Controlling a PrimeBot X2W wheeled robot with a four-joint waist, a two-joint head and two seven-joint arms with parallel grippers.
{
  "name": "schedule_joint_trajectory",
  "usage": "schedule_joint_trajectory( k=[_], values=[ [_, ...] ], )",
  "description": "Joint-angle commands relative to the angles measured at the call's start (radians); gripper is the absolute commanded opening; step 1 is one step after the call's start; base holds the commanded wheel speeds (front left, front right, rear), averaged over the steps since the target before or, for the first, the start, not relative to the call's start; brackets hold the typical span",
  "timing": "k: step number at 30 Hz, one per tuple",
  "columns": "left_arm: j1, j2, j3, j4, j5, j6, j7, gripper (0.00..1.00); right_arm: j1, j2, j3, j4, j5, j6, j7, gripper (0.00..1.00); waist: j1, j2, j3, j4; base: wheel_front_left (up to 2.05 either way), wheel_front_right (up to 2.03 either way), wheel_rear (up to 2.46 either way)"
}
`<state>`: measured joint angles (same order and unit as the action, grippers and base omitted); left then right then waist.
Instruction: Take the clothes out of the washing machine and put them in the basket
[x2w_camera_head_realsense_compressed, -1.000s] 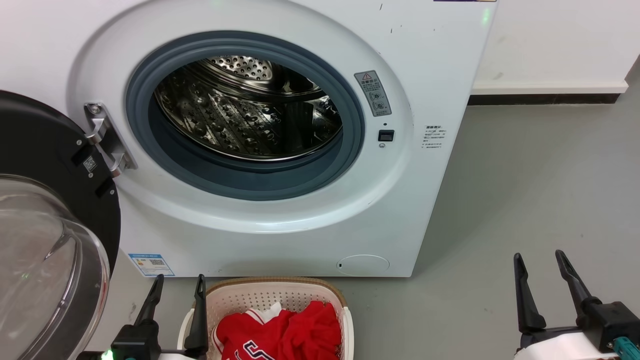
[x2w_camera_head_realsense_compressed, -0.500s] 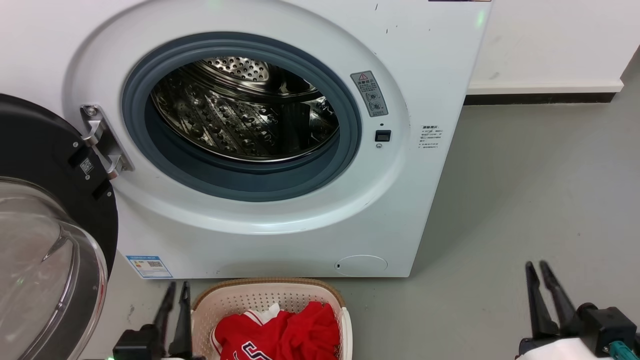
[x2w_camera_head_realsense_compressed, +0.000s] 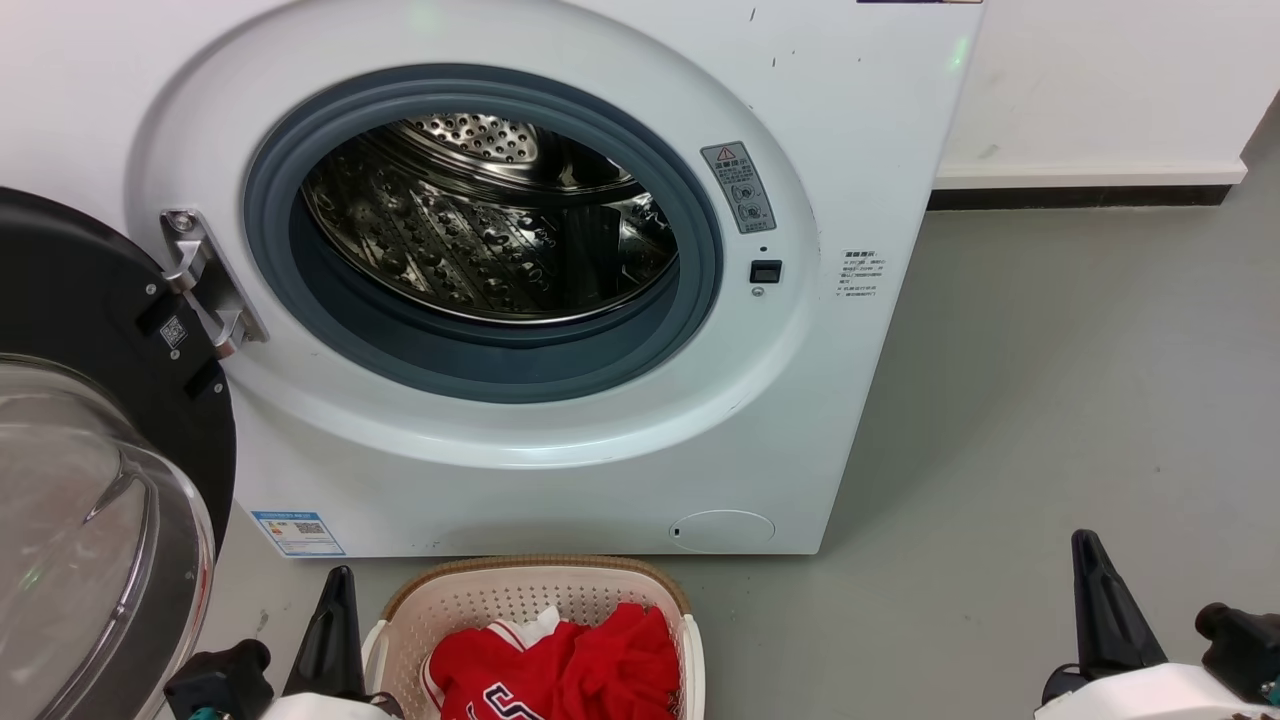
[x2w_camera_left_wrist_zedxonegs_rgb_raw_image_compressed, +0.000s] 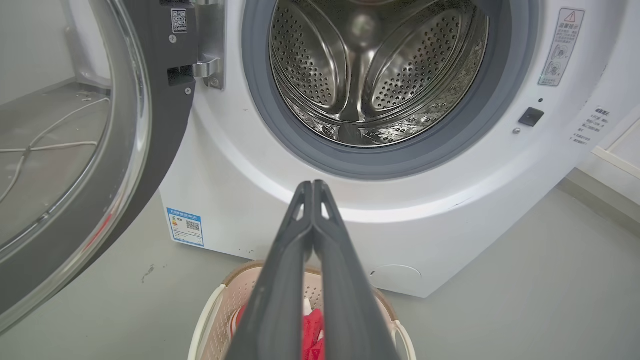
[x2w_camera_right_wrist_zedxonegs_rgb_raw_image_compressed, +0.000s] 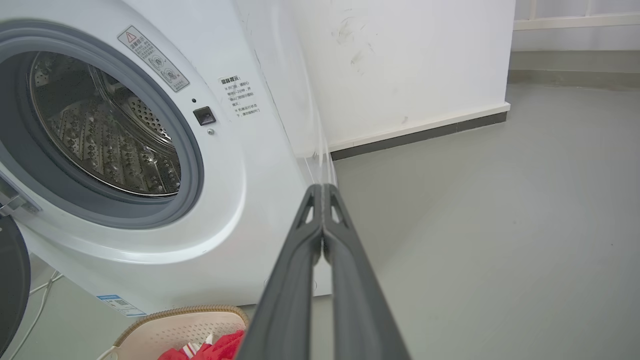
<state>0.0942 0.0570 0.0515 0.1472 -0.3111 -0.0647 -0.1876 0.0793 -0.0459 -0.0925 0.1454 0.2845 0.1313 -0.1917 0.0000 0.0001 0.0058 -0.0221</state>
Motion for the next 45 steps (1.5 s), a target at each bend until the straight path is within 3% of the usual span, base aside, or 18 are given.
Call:
schedule_joint_trajectory(
  k=[1,23,45],
  values=[
    [-0.029,0.003,0.006,-0.01,-0.048,-0.004,0.007,0.0,-0.035,-0.002,-0.003,-0.008,0.051,0.0,0.009,0.0,0.0,-0.0001,0.0,0.0,0.0,0.0,0.0],
    [-0.081,0.0,0.021,0.019,-0.417,-0.024,0.092,0.0,-0.082,-0.003,-0.007,0.022,0.426,0.0,0.095,0.0,0.0,-0.0001,-0.001,0.005,0.0,0.0,0.0],
    [-0.122,-0.002,0.035,0.044,-0.696,-0.038,0.159,0.0,-0.118,-0.004,-0.012,0.046,0.712,0.0,0.162,0.0,0.0,-0.0001,-0.001,0.009,0.0,0.0,0.0]
  ],
)
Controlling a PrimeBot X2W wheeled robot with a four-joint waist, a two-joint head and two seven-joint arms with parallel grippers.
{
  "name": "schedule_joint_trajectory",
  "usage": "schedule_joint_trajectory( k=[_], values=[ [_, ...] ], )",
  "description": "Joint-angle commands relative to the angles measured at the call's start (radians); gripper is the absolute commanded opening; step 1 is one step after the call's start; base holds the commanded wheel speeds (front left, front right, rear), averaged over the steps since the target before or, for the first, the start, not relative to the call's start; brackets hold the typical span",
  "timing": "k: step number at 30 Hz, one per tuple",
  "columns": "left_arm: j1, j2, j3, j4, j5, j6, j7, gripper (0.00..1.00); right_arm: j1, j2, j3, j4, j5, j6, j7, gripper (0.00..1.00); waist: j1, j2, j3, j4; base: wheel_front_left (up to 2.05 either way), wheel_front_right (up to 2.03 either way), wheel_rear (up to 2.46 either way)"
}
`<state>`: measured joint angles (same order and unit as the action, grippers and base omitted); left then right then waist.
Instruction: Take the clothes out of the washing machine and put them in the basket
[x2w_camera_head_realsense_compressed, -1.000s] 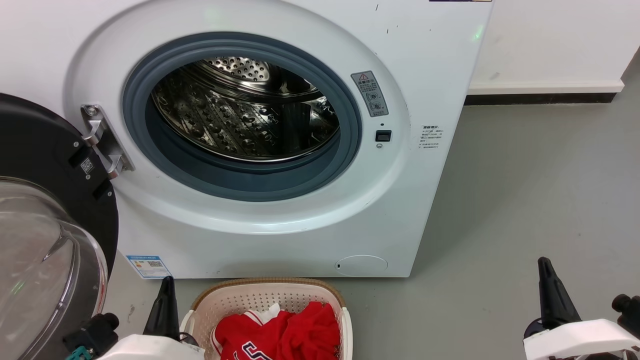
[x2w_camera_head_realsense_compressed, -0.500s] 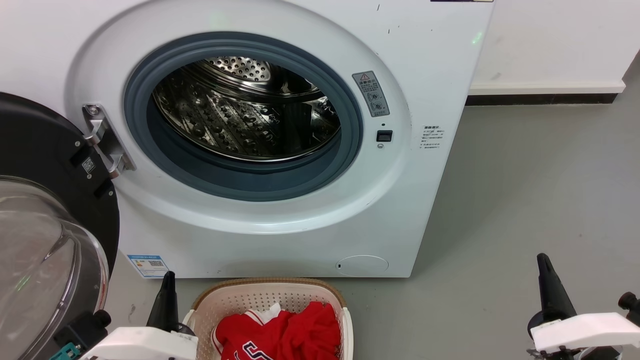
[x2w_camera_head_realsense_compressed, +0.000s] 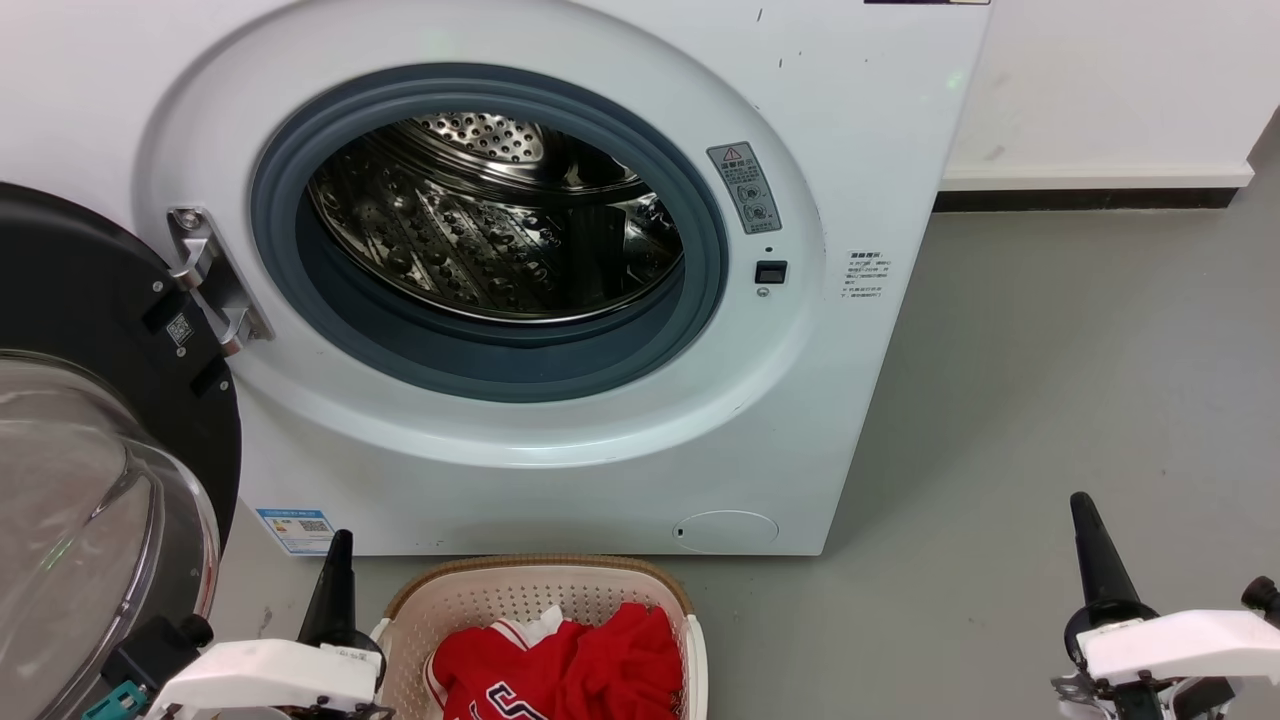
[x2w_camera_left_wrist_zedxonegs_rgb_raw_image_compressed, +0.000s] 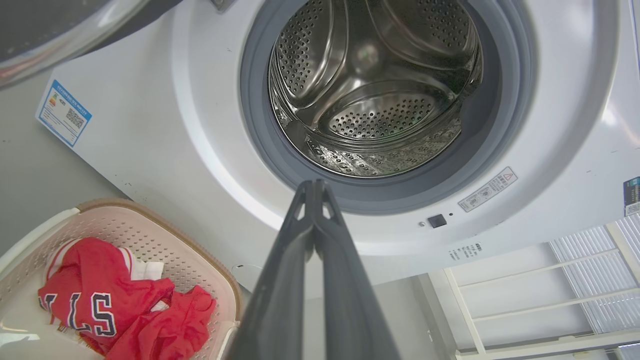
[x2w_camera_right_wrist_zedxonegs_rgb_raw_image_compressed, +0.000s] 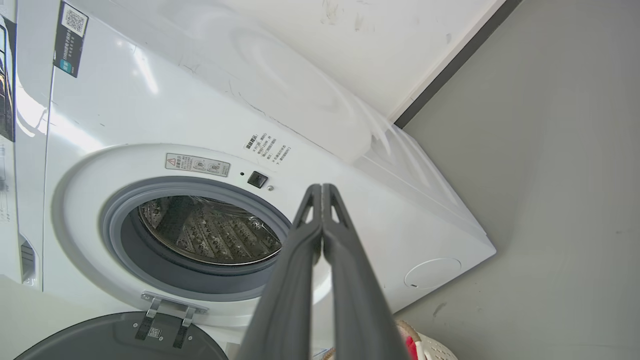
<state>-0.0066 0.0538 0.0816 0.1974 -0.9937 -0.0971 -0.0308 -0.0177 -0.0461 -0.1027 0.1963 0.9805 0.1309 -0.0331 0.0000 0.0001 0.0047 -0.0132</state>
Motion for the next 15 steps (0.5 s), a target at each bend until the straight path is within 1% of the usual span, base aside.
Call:
schedule_joint_trajectory(
  k=[1,15],
  values=[
    [-0.024,0.001,0.006,-0.005,-0.026,-0.006,0.005,0.0,-0.022,-0.004,-0.002,-0.004,0.028,0.0,0.007,0.0,0.0,-0.0001,0.0,0.0,0.0,0.0,0.0],
    [-0.047,0.0,0.013,0.009,-0.182,-0.014,0.043,0.0,-0.043,-0.005,-0.004,0.01,0.188,0.0,0.044,0.0,0.0,-0.0001,0.0,0.003,0.0,0.0,0.0]
  ],
)
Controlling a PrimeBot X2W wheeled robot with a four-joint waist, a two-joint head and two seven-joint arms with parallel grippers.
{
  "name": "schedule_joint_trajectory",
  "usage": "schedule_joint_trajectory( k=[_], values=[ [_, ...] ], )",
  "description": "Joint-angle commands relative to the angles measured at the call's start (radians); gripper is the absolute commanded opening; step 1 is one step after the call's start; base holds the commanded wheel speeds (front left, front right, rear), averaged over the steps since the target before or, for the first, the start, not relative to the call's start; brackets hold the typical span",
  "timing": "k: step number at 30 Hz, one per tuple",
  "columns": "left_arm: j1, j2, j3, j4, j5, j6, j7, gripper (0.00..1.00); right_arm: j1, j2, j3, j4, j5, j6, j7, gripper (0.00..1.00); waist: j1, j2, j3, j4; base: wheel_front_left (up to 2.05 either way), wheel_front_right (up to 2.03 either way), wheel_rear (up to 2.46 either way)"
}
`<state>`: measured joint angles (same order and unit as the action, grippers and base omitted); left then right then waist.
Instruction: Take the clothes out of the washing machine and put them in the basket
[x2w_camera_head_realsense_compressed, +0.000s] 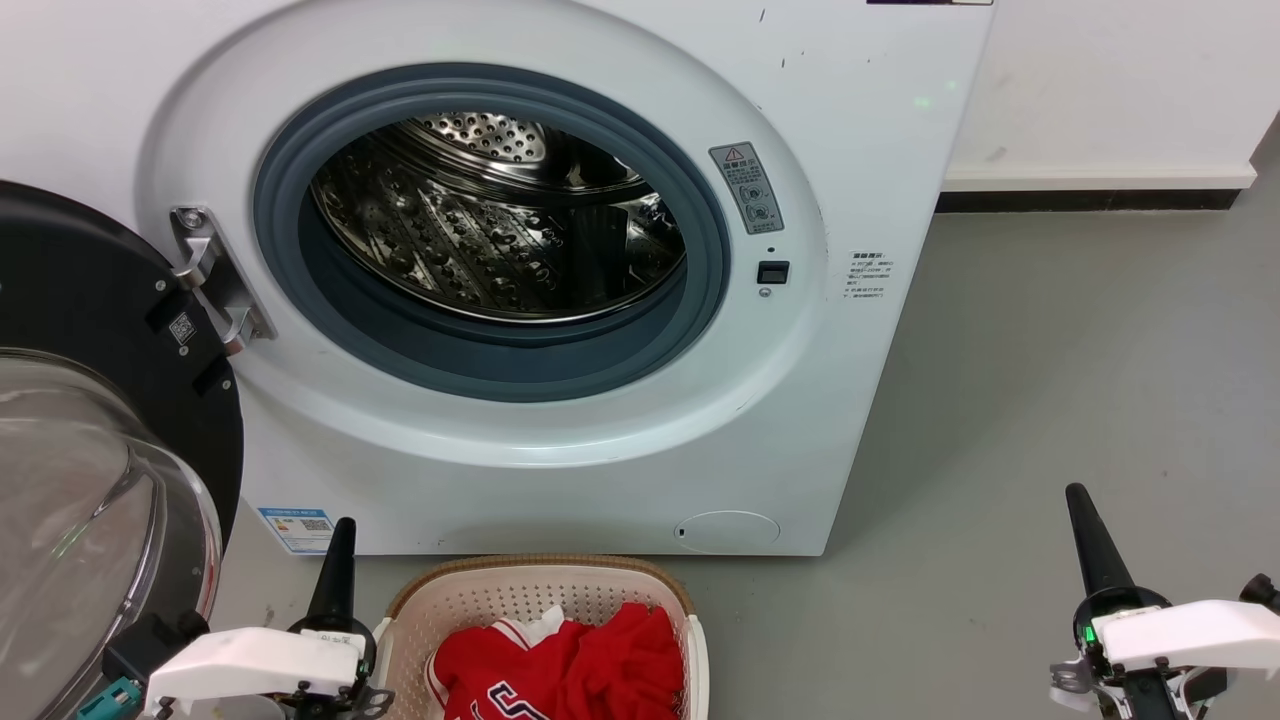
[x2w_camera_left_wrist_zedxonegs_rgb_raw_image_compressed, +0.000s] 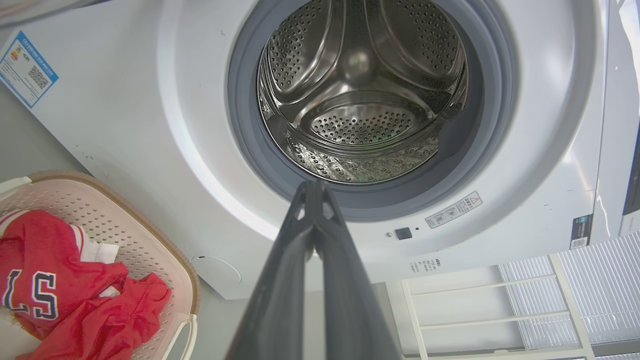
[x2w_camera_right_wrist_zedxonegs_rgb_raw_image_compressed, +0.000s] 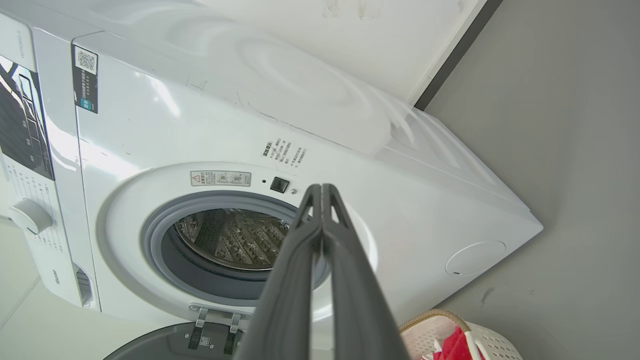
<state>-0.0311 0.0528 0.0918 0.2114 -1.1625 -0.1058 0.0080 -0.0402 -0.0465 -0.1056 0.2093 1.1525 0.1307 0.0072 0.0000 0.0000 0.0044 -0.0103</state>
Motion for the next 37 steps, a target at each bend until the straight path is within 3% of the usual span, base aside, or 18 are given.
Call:
schedule_joint_trajectory(
  k=[1,37],
  values=[
    [-0.024,0.001,0.003,-0.004,-0.024,-0.006,0.006,0.0,-0.022,-0.004,-0.002,-0.002,0.027,0.0,0.006,0.0,0.0,0.0,0.0,0.0,0.0,0.0,0.0],
    [-0.07,-0.002,0.02,0.026,-0.348,-0.022,0.085,0.0,-0.064,-0.006,-0.007,0.028,0.357,0.0,0.084,0.0,0.0,0.0,-0.001,0.007,0.0,0.0,0.0]
  ],
)
